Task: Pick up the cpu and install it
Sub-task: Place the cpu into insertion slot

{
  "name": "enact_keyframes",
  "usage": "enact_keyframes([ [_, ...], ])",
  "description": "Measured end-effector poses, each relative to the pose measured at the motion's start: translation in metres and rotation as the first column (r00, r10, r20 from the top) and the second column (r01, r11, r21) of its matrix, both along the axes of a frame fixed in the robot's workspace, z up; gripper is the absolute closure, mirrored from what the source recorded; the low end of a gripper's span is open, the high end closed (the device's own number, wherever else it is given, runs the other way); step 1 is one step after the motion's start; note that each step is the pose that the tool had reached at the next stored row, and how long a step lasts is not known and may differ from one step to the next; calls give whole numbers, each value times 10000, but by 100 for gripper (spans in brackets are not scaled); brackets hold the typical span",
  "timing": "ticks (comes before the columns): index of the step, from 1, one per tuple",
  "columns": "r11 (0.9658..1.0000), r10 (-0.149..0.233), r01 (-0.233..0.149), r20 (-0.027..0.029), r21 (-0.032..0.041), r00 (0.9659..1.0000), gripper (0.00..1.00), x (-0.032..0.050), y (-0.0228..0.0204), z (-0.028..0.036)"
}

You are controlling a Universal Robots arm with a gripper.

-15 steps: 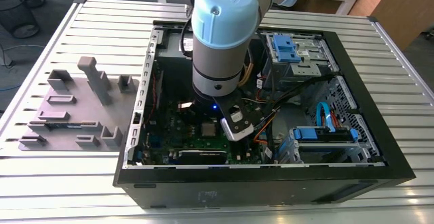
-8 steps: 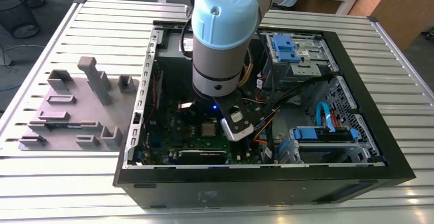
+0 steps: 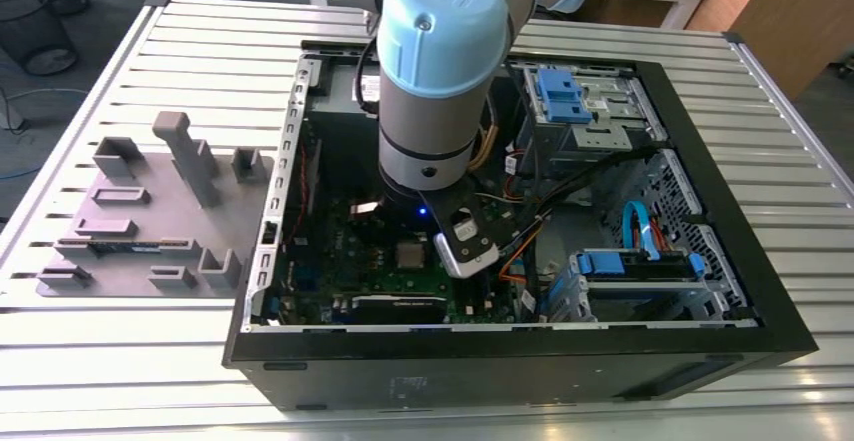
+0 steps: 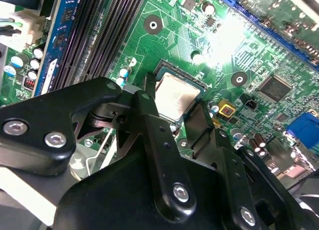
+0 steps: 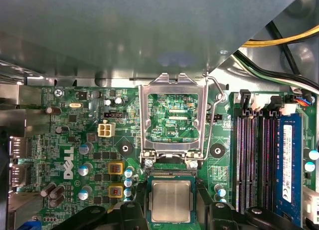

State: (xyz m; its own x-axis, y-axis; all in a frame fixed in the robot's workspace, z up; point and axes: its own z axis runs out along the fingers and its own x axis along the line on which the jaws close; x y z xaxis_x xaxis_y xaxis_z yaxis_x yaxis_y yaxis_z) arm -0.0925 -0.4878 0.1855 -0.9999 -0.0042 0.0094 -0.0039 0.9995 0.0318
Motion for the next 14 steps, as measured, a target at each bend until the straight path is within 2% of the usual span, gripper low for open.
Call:
enact_keyframes([
  [14, 10000, -1, 1, 1, 6, 10000, 52, 0, 1, -6],
])
